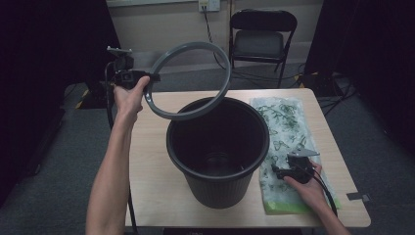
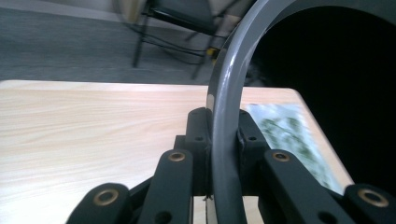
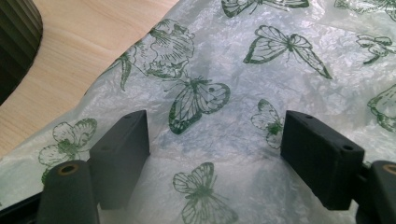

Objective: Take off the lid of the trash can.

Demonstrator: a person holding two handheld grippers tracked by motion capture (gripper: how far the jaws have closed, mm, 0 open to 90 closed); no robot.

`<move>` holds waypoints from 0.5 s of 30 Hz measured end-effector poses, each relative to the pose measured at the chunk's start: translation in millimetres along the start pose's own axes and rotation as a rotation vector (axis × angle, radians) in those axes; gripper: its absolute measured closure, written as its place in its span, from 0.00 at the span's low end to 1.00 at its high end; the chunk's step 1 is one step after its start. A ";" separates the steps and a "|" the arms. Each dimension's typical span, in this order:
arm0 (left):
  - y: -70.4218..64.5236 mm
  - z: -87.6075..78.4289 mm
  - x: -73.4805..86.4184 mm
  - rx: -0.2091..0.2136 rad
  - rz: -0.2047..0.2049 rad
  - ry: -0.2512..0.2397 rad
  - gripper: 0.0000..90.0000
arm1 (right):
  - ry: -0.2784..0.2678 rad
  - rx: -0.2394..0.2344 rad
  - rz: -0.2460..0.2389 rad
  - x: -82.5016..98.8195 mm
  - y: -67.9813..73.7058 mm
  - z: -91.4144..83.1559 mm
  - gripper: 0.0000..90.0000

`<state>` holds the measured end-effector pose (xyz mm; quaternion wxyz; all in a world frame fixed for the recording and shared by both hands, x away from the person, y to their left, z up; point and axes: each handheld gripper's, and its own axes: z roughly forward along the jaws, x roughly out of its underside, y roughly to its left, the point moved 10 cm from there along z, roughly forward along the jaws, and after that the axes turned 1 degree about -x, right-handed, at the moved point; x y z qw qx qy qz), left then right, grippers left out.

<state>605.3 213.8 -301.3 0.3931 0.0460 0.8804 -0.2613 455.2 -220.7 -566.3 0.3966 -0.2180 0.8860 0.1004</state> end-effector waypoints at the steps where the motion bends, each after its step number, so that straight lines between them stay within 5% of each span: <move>1: 3.8 1.4 -1.2 -0.003 -0.017 -0.001 0.88 | 0.000 0.000 0.000 0.0 0.0 0.0 0.25; 15: 56.9 20.9 -19.2 -0.127 -0.134 -0.053 0.88 | 0.000 0.001 -0.001 0.0 -0.1 0.0 0.26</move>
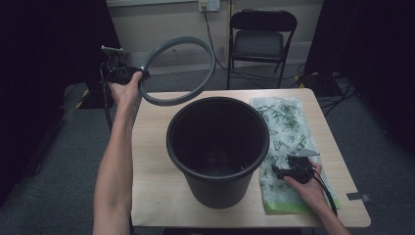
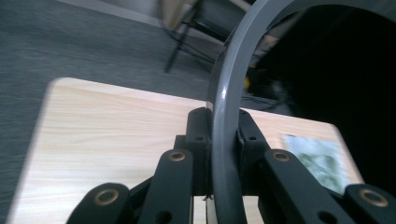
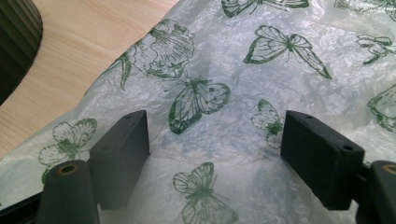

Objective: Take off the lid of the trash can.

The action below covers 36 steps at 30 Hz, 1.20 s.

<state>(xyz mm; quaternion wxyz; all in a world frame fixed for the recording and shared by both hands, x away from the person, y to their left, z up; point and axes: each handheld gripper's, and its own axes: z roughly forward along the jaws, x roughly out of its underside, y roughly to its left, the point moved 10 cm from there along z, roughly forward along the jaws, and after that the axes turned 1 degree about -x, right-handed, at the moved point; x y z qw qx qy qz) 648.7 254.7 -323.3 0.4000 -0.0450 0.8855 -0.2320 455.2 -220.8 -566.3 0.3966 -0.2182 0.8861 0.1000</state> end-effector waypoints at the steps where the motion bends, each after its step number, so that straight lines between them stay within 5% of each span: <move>1: 7.6 4.5 1.0 -0.019 -0.014 0.005 0.88 | 0.000 0.000 0.000 0.0 0.0 0.0 0.25; 10: 39.9 19.7 39.9 -0.105 0.037 0.038 0.88 | -0.001 0.000 0.000 0.0 0.0 0.0 0.26; 17: 65.8 29.8 79.8 -0.179 0.080 0.120 0.88 | 0.000 -0.001 0.001 0.0 0.1 0.1 0.25; 22: 77.8 41.3 105.4 -0.172 0.065 0.135 0.88 | 0.000 -0.003 -0.001 -0.3 -0.1 0.3 0.25; 36: 107.7 61.9 156.5 -0.231 0.108 0.187 0.87 | 0.000 -0.003 -0.001 -0.3 -0.1 0.3 0.25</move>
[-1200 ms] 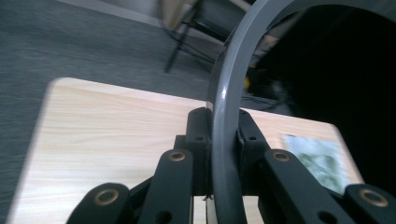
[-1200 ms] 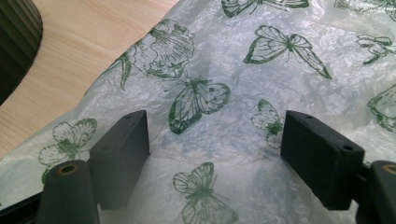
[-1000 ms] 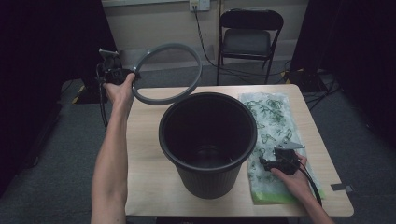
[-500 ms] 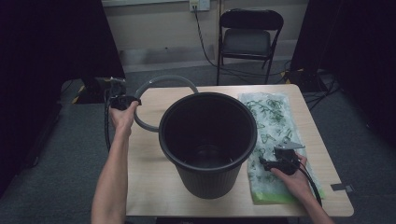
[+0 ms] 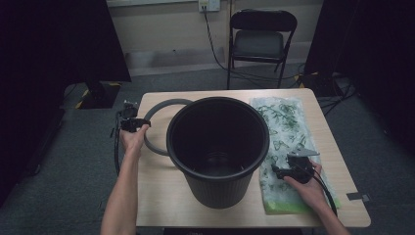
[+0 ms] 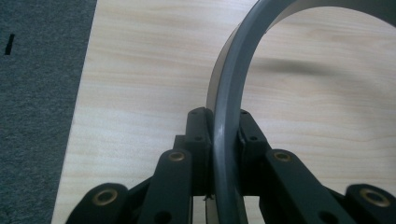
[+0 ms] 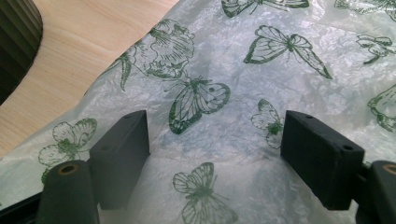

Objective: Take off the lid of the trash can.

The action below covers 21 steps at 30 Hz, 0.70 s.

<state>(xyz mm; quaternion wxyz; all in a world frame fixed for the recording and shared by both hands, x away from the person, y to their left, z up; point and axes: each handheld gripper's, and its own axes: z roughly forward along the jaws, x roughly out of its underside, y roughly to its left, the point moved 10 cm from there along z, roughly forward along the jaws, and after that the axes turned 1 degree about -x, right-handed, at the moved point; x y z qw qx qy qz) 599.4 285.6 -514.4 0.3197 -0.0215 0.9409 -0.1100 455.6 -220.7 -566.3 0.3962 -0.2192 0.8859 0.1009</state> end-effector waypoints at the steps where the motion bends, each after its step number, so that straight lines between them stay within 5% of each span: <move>1: 2.2 2.9 3.2 -0.008 0.000 0.004 0.87 | 0.000 0.000 0.000 0.0 0.0 0.0 0.26; 13: 20.3 28.8 21.2 -0.076 0.010 0.045 0.86 | 0.000 0.000 0.000 0.0 0.0 0.0 0.26; 21: 19.6 34.4 19.7 -0.026 -0.002 0.036 0.73 | 0.000 0.000 0.000 0.0 0.0 0.0 0.25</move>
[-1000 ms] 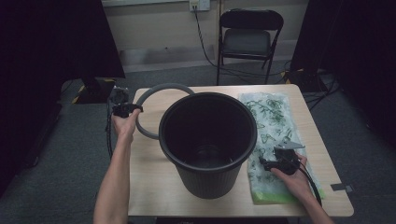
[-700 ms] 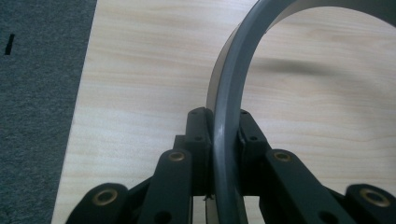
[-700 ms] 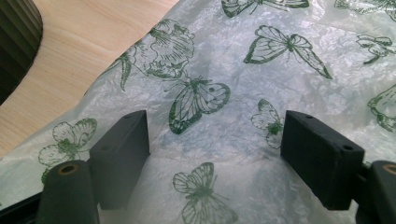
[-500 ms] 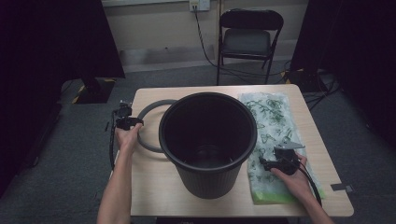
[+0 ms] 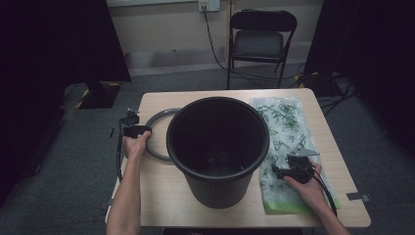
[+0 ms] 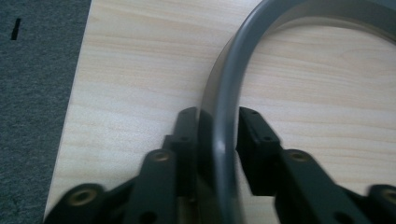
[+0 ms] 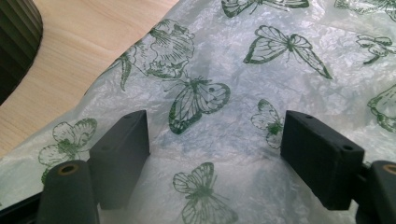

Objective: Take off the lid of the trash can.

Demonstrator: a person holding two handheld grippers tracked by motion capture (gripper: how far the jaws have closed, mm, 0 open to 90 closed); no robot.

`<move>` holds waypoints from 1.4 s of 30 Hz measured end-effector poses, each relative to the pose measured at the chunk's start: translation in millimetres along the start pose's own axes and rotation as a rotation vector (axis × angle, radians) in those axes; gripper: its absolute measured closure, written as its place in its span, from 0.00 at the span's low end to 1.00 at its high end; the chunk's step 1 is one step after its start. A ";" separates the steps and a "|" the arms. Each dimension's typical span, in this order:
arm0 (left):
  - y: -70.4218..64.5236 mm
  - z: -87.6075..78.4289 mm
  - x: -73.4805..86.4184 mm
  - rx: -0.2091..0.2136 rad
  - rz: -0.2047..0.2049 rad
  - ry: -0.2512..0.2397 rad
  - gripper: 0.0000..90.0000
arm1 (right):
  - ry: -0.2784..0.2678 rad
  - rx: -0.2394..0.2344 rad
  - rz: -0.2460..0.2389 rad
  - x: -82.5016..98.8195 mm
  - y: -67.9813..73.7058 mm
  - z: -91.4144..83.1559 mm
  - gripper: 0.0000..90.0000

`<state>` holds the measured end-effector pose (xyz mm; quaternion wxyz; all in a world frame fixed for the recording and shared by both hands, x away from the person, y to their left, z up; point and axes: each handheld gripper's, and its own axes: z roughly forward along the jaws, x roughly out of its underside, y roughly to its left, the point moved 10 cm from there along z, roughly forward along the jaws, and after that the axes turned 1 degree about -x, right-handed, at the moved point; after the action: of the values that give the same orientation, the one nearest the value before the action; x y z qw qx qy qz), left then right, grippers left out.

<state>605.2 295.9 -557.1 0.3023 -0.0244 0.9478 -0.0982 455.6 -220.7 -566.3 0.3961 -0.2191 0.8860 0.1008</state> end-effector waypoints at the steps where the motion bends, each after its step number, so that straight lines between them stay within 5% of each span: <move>1: 0.5 -0.5 0.3 0.000 0.000 0.003 0.71 | 0.000 0.000 0.000 0.0 0.0 0.0 0.26; 8: -0.9 -7.2 2.0 0.028 0.004 -0.016 0.46 | -0.001 0.001 0.000 -0.1 -0.1 0.1 0.26; 11: -8.7 -16.5 10.7 0.064 0.064 -0.023 0.30 | 0.000 0.000 0.000 0.0 0.0 0.0 0.26; 15: -10.6 -33.4 26.0 0.063 0.127 -0.047 0.22 | -0.001 -0.002 -0.002 0.0 -0.2 0.0 0.26; 18: -17.8 -49.3 34.8 0.084 0.160 -0.080 0.23 | 0.000 -0.002 -0.002 0.1 -0.2 -0.1 0.26; 20: -32.0 -61.8 41.4 0.156 0.174 -0.115 0.25 | 0.000 -0.004 -0.003 0.5 -0.4 -0.6 0.26; 24: -54.8 -81.1 64.7 0.179 0.313 -0.088 0.26 | 0.001 -0.008 -0.010 1.2 -0.9 -1.4 0.26; 27: -63.7 -91.3 85.0 0.191 0.351 -0.084 0.24 | 0.007 -0.013 -0.011 2.7 -0.5 -3.2 0.25; 33: -74.0 -95.9 120.8 0.196 0.380 -0.057 0.23 | 0.024 -0.018 -0.019 3.5 -0.1 -4.6 0.26; 36: -84.4 -94.5 146.0 0.227 0.400 -0.005 0.23 | 0.058 -0.021 -0.016 0.9 0.5 -4.6 0.25; 38: -86.9 -92.9 154.1 0.161 0.506 -0.007 0.23 | 0.032 -0.019 -0.011 -10.8 0.8 -4.1 0.26; 40: -86.7 -89.9 157.5 0.152 0.537 0.005 0.23 | 0.019 -0.029 -0.018 -24.0 1.6 -1.1 0.26; 42: -86.7 -84.5 163.1 0.159 0.515 0.031 0.23 | 0.022 -0.038 -0.020 -36.9 2.5 6.0 0.25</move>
<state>422.1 208.2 -564.9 0.3037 0.2427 0.9167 -0.0925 480.1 -205.0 -542.8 0.3830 -0.2367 0.8859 0.1114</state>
